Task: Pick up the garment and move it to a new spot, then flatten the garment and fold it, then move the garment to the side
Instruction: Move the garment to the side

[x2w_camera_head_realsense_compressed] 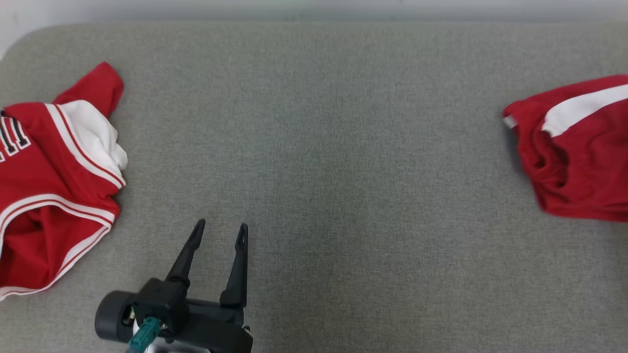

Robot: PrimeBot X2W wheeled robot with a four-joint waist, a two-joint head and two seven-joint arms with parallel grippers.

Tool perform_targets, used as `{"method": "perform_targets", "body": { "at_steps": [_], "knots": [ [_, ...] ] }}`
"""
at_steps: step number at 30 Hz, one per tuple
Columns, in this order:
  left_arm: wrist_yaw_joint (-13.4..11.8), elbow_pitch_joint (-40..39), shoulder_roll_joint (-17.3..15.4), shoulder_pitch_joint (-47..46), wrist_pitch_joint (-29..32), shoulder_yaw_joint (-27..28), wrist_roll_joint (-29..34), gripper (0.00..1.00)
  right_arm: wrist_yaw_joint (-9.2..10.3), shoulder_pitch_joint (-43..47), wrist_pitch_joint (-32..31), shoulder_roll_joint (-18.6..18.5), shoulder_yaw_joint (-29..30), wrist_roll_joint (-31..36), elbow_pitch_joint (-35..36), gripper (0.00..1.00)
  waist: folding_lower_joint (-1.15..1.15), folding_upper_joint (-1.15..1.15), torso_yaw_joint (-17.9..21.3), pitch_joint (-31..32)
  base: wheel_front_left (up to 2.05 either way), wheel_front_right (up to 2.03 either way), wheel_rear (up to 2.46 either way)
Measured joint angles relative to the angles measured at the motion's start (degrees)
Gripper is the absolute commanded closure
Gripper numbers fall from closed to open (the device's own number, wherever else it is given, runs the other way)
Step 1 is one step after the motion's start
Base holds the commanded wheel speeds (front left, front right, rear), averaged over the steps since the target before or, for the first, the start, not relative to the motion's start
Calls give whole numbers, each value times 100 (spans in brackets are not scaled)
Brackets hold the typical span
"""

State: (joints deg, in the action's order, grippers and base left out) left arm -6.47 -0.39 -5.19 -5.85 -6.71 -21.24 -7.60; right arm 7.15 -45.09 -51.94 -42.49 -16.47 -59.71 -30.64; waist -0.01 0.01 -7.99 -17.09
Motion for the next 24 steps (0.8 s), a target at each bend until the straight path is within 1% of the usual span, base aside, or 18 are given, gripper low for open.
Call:
{"method": "perform_targets", "body": {
  "at_steps": [6, 9, 11, 16, 24],
  "knots": [
    [1, -238, -13, -210, 65, -31, 56, 0, 0, -282, 12, -269, 214, 167, -159, 100, 0, 0, 14, -385, 0, 0, 0],
    [1, -256, -12, -319, 65, -31, 60, 0, 0, -479, 111, -282, 356, 250, -300, 100, 0, 0, 22, -562, 0, 0, 0],
    [47, -240, -4, -400, 70, -53, 60, 0, -1, -517, 153, -345, 367, 365, -394, 100, 0, 0, 28, -659, 0, 0, 0],
    [47, -247, -1, -433, 90, -66, 60, 0, 0, -519, 153, -621, 375, 647, -614, 100, 1, 0, 19, -780, 0, 0, 0],
    [51, -250, -2, -450, 124, -87, 60, 0, 0, -597, 204, -655, 308, 966, -611, 100, 1, 0, -27, -893, 0, 0, 0]
  ]
}}
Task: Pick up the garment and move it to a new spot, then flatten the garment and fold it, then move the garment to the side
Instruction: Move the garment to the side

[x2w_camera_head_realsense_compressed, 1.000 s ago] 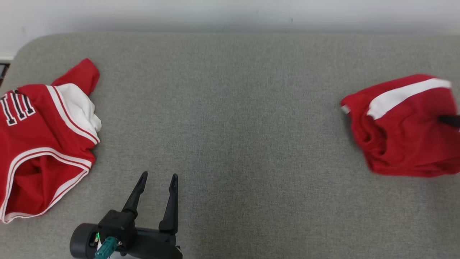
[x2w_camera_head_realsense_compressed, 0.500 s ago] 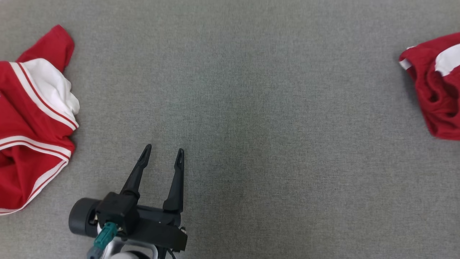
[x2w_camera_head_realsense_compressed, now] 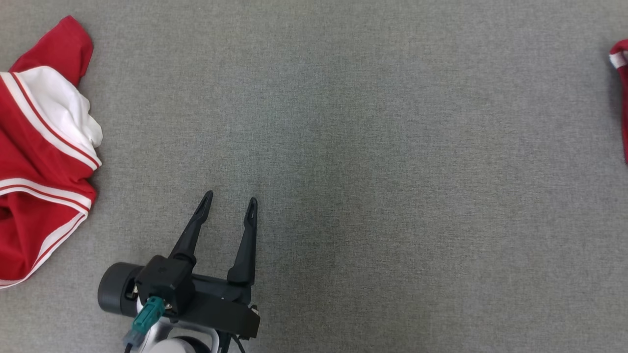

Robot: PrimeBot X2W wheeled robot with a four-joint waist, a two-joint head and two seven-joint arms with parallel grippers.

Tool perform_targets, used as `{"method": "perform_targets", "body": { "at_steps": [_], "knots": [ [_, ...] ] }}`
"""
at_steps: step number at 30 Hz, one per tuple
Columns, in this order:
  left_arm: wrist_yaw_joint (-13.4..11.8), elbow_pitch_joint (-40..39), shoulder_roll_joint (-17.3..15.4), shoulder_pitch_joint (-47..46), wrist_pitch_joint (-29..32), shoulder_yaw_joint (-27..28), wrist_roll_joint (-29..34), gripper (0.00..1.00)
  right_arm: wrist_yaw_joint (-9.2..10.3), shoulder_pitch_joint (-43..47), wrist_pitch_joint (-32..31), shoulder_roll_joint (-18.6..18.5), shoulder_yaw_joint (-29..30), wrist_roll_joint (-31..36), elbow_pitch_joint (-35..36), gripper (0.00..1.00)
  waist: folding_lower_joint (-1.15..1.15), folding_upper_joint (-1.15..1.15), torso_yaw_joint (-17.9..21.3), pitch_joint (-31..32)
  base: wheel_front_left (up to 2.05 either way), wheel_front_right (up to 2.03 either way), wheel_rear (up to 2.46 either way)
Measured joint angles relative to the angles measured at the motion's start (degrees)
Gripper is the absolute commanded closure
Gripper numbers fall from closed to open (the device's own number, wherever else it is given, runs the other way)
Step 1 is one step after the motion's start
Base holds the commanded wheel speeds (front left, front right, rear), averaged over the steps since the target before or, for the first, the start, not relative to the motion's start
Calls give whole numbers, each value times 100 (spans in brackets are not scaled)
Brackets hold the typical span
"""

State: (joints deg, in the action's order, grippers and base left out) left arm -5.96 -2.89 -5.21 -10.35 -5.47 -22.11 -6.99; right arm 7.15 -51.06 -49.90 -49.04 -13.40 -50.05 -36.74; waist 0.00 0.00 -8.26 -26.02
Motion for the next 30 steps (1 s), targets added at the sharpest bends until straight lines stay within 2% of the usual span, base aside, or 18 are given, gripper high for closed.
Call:
{"method": "perform_targets", "body": {
  "at_steps": [7, 8, 9, 12, 18, 22, 24, 26, 30],
  "knots": [
    [0, 7, 11, -79, 22, -43, 0, 0, 0, -26, 25, -64, -149, 431, -97, 100, 0, 0, -86, -78, 0, 0, 0],
    [0, 8, 12, -78, 23, -40, 0, 0, -1, -53, 16, -90, -214, 494, -127, 59, 0, 0, -94, -81, 0, 0, 0],
    [0, 10, 11, -77, 23, -36, 0, 0, -1, -137, -2, -119, -268, 528, -213, 0, 0, 0, -102, -86, 0, 0, 0],
    [0, 70, 12, -77, 23, 7, 0, 0, -1, -231, 7, -107, -330, 813, -275, 0, 0, 0, -109, -53, 0, 0, 0],
    [0, 211, 18, -79, 21, 56, -2, 0, -1, -583, 1, -268, -523, 939, -599, 0, 0, 0, -91, 66, 0, 0, 0],
    [0, 387, 23, -80, -13, 62, -41, 0, -336, -582, 172, -92, -592, 921, -800, 0, 0, 0, -64, 253, 0, 0, 0],
    [0, 498, 52, -69, -51, 119, -96, 0, -356, -460, 461, 277, -457, 667, -531, 0, 1, -1, -44, 411, 0, 0, 0],
    [-1, 573, 42, -48, -69, 183, -144, 0, -487, -273, 616, 589, -405, 443, -437, 0, 1, -1, -26, 535, 0, 0, 0],
    [-5, 621, -29, 115, -122, 338, -209, 0, -724, 139, 1109, 839, -265, 230, -264, 0, 1, -1, 24, 814, 0, 0, 0]
  ]
}}
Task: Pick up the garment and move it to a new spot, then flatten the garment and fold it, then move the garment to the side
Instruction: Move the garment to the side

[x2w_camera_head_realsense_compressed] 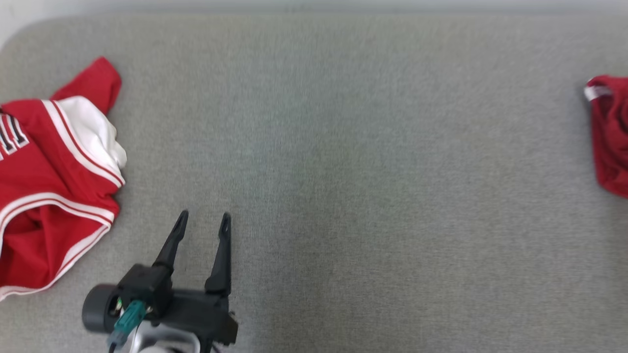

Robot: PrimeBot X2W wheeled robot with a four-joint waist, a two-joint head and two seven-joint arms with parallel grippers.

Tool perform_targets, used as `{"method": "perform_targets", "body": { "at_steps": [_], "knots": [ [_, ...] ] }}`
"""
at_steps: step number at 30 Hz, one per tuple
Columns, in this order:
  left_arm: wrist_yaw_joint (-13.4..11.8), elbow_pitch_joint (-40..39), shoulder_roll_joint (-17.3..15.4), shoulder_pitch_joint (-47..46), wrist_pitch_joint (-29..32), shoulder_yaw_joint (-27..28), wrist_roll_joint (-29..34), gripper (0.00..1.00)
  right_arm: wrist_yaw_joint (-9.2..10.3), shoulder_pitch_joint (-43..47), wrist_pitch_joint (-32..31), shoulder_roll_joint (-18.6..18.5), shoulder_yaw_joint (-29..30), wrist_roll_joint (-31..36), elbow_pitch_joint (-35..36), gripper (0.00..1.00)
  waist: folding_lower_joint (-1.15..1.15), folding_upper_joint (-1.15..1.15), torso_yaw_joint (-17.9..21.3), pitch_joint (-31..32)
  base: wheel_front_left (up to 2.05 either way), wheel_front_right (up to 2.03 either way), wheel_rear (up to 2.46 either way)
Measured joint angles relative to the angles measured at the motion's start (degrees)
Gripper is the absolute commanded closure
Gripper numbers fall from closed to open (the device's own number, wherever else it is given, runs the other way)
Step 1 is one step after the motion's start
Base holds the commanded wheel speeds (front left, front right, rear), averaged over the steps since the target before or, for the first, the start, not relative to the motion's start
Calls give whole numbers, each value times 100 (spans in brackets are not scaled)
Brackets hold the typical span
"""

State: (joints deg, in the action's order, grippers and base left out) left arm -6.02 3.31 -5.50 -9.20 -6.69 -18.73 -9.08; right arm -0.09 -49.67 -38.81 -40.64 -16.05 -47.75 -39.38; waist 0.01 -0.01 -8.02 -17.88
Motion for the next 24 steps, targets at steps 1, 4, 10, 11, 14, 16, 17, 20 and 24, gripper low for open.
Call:
{"method": "perform_targets", "body": {
  "at_steps": [1, 4, 10, 11, 14, 16, 17, 20, 24],
  "knots": [
    [0, 0, 0, 0, 0, 0, 0, 0, 0, 0, 0, 0, 0, 0, 0, 0, 0, 0, 0, 0, 0, 0, 0],
    [-1, 4, -27, 201, 0, 96, -16, 0, -107, 126, 402, 94, 118, -77, 213, 0, 0, 0, 48, 211, 0, 0, 0],
    [-3, 64, -131, 381, -2, 181, -54, 0, -270, 600, 1178, 557, 162, -167, 564, 0, 0, 0, 166, 609, 0, 0, 0],
    [-3, 70, -142, 431, -24, 191, -56, 0, -291, 680, 1290, 619, 166, -168, 625, 0, 0, 0, 187, 671, 0, 0, 0],
    [-9, 74, -174, 639, -25, 243, -67, 0, -322, 990, 1684, 891, 145, -167, 857, 0, 1, 0, 274, 917, 0, 0, 0],
    [-10, 70, -174, 714, -24, 240, -101, 0, -326, 1180, 1894, 958, 151, -166, 999, 0, 1, 0, 317, 1032, 0, 0, 0],
    [-10, 51, -171, 755, -24, 238, -113, 0, -326, 1267, 1980, 977, 149, -165, 1053, 0, 0, 0, 336, 1087, 0, 0, 0],
    [-11, -15, -172, 850, -23, 245, -160, 0, -326, 1535, 2258, 1057, 170, -165, 1256, 0, 0, 0, 387, 1237, 0, 0, 0],
    [-51, -99, -177, 956, -15, 287, -160, 0, -323, 1819, 2622, 1226, 168, -148, 1597, 0, 0, 0, 438, 1389, 0, 0, 0]
  ]
}}
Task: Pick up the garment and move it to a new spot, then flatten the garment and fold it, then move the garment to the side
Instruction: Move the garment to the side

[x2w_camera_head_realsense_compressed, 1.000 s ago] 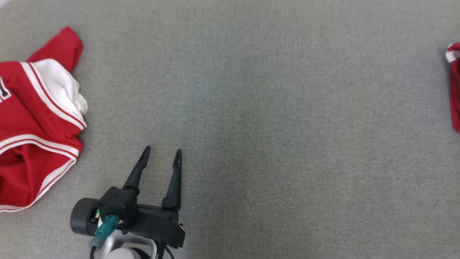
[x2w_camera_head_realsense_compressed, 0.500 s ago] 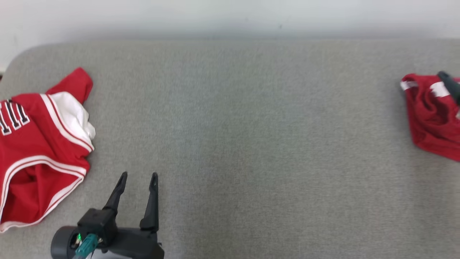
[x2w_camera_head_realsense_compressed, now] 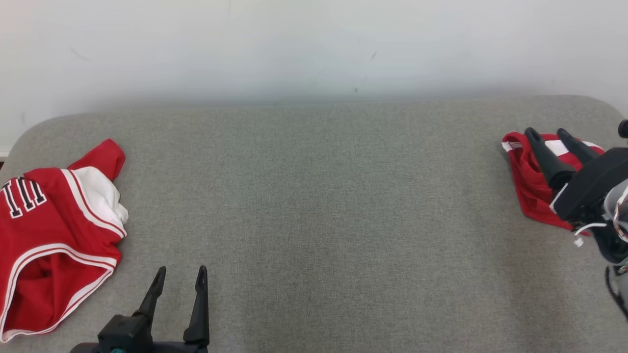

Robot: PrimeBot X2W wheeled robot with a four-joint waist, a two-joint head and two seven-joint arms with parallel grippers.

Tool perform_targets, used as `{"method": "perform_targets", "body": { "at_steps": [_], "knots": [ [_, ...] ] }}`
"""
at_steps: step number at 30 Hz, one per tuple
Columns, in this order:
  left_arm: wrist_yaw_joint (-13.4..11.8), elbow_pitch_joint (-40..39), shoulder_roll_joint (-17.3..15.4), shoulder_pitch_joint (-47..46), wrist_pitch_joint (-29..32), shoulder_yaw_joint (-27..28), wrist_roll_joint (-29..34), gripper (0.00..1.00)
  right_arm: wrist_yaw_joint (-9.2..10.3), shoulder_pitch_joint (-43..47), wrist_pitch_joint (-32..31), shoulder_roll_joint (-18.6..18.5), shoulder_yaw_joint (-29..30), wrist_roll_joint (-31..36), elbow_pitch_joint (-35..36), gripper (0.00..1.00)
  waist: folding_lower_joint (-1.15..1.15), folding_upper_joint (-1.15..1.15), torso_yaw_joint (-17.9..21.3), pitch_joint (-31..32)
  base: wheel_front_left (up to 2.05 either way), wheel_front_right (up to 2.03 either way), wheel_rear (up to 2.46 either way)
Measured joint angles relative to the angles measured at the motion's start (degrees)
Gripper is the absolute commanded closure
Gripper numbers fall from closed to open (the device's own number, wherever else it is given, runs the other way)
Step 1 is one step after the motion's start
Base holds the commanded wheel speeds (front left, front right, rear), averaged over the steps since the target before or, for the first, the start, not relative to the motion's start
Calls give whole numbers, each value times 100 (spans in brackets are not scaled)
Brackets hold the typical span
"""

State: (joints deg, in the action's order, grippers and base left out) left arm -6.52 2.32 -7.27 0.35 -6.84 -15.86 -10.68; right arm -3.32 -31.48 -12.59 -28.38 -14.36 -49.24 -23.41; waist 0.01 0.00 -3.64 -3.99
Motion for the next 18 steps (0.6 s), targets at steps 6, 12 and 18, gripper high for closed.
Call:
{"method": "perform_targets", "body": {
  "at_steps": [6, 12, 18],
  "knots": [
    [-1, -5, 1, 59, 20, 33, -1, 0, 90, 544, 571, 261, 136, -14, 245, 0, -1, 0, 20, 155, 0, 0, 0],
    [-9, -83, -56, 432, 25, 216, -3, 0, 200, 888, 985, 683, -88, 155, 396, 0, 0, 0, 47, 344, 0, 0, 0],
    [-10, -103, -44, 429, 85, 193, 0, 0, 346, 1413, 1361, 748, -275, 497, 550, 0, 0, 0, 84, 468, 0, 0, 0]
  ]
}}
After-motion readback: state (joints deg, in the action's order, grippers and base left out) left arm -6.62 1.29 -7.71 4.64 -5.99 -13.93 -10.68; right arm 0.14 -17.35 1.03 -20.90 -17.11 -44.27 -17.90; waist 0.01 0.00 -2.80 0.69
